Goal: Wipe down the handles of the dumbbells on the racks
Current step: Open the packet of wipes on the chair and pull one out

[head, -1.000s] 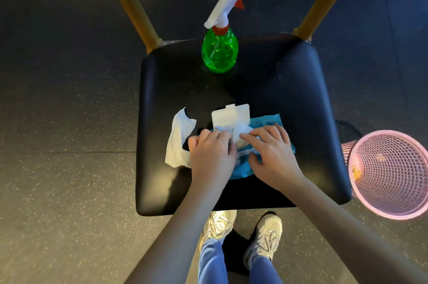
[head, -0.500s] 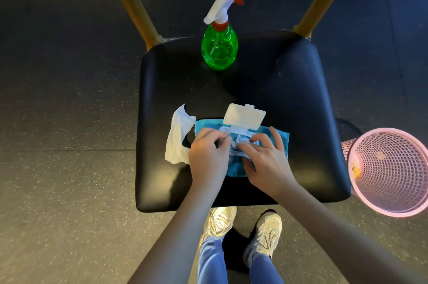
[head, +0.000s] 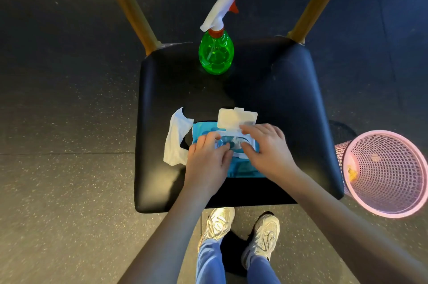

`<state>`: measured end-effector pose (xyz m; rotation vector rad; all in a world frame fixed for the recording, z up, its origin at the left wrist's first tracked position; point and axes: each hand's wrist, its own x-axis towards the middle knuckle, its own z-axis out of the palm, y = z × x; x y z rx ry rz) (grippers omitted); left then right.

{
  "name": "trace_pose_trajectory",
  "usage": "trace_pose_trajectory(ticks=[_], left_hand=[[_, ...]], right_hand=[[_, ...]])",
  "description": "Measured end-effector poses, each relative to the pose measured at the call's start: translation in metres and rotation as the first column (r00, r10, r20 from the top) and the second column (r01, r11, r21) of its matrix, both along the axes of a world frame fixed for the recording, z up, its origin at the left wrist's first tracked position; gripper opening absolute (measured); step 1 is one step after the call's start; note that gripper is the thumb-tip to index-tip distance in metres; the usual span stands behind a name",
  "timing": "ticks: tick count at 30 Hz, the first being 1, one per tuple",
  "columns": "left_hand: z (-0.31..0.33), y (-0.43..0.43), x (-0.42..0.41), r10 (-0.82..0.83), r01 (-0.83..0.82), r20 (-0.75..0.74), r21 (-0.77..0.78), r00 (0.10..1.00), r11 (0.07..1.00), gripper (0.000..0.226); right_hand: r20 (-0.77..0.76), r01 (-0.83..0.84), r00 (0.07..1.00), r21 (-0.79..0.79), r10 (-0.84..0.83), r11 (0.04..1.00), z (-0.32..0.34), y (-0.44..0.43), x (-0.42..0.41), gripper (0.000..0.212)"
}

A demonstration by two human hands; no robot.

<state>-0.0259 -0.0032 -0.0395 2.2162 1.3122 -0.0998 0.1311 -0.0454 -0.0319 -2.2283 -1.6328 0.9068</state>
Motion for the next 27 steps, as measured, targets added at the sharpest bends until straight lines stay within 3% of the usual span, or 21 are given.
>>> trace_pose_trajectory(ticks=[3, 5, 8, 11, 14, 17, 21, 24, 27], left_hand=[[0.003, 0.001, -0.011, 0.028, -0.024, 0.09, -0.046, 0.996, 0.999, 0.037], [0.003, 0.0, -0.017, -0.004, 0.007, 0.061, -0.049, 0.998, 0.999, 0.038], [0.003, -0.003, -0.015, -0.057, 0.057, -0.012, 0.006, 0.998, 0.998, 0.039], [0.003, -0.004, -0.011, -0.012, 0.012, 0.0, 0.02, 1.0, 1.0, 0.038], [0.001, -0.006, -0.018, 0.103, -0.1, 0.187, -0.025, 0.977, 0.995, 0.029], [0.004, -0.008, -0.03, 0.245, -0.277, 0.302, 0.065, 0.921, 0.959, 0.017], [0.014, 0.004, -0.036, 0.444, -0.466, 0.172, 0.123, 0.88, 0.876, 0.023], [0.016, 0.02, -0.035, 0.494, -0.496, 0.051, 0.148, 0.868, 0.856, 0.043], [0.012, 0.035, -0.032, 0.497, -0.488, -0.034, 0.147, 0.867, 0.86, 0.042]], right_hand=[[0.07, -0.03, 0.997, 0.1, 0.023, 0.995, -0.002, -0.014, -0.005, 0.047], [0.111, 0.027, 0.993, 0.172, -0.046, 0.985, -0.003, -0.012, -0.002, 0.057], [-0.051, 0.111, 0.993, 0.037, -0.109, 0.993, 0.0, 0.011, 0.004, 0.068], [-0.084, 0.098, 0.992, 0.009, -0.097, 0.995, 0.0, 0.023, 0.006, 0.053], [0.023, -0.027, 0.999, 0.187, 0.023, 0.982, 0.0, 0.007, 0.005, 0.032], [0.097, -0.19, 0.979, 0.144, 0.177, 0.971, -0.007, -0.02, -0.004, 0.033], [0.171, -0.233, 0.961, 0.065, 0.219, 0.97, -0.017, -0.036, -0.014, 0.032], [0.239, -0.248, 0.942, 0.023, 0.235, 0.969, -0.021, -0.039, -0.023, 0.03], [0.262, -0.276, 0.924, -0.048, 0.278, 0.96, -0.016, -0.038, -0.027, 0.035]])
